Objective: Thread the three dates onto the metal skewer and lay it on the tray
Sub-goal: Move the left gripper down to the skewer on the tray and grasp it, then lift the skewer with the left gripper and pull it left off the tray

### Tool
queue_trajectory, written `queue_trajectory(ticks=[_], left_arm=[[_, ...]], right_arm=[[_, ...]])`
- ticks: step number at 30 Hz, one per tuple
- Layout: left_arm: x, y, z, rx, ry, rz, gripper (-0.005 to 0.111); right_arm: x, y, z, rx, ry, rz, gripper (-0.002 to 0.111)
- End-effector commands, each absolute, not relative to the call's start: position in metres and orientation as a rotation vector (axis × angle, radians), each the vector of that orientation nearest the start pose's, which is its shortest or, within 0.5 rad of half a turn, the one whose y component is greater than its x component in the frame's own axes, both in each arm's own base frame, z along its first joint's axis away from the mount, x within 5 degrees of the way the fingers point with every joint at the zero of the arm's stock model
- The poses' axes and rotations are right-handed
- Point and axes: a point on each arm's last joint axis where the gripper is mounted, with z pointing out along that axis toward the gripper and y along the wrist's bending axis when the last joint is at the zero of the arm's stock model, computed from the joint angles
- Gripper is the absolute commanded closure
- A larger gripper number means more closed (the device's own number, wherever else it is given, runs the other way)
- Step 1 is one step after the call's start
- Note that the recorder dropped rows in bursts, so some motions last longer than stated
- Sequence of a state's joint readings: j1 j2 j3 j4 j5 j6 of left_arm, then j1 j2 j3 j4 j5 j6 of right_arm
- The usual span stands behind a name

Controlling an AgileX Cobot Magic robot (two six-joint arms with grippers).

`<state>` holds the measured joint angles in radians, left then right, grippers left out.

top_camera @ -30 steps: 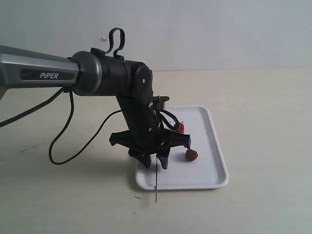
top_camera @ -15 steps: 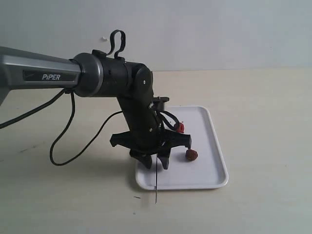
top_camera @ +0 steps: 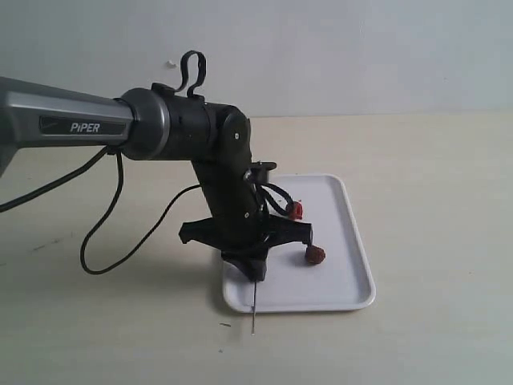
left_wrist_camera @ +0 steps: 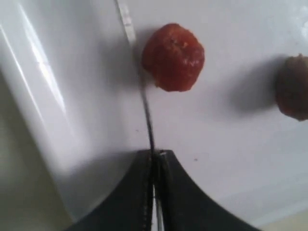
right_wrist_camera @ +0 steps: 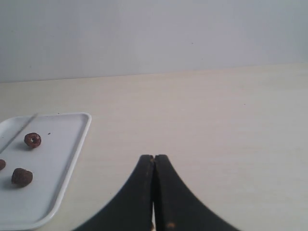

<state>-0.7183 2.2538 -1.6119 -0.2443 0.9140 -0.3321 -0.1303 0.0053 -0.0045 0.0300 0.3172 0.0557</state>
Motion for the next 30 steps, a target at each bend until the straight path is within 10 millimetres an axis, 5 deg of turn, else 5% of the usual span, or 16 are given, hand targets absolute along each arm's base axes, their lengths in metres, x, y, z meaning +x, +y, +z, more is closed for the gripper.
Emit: queue_trajectory(ticks=[1,7,15,23,26,30], left_arm=[[0.319,-0.305,0.113,0.388,3.147,-0.336,0.107],[0.323,-0.3,0.12,0.372,3.149,-0.339,0.107],[0.338,-0.286,0.169,0.398,3.022,-0.416,0.107],[0.329,-0.259,0.22,0.924,2.81,-0.22,0.107],[0.309,-0.231,0.224,1.09,2.799,-0.057,0.107],[0.301,-0.179,0.214,1.09,2.803,0.126,0.107]], right_arm=[[0.054,-0.007,0.185,0.187,1.786,-0.033,0.108],[0.054,-0.007,0.185,0.187,1.786,-0.033,0.108],[0.054,-0.007,0.185,0.187,1.786,-0.033,0.108],[0.054,-0.007,0.185,0.187,1.786,-0.033,0.108],[0.054,-0.007,0.185,0.187,1.786,-0.033,0.108],[0.054,-0.007,0.185,0.187,1.786,-0.033,0.108]])
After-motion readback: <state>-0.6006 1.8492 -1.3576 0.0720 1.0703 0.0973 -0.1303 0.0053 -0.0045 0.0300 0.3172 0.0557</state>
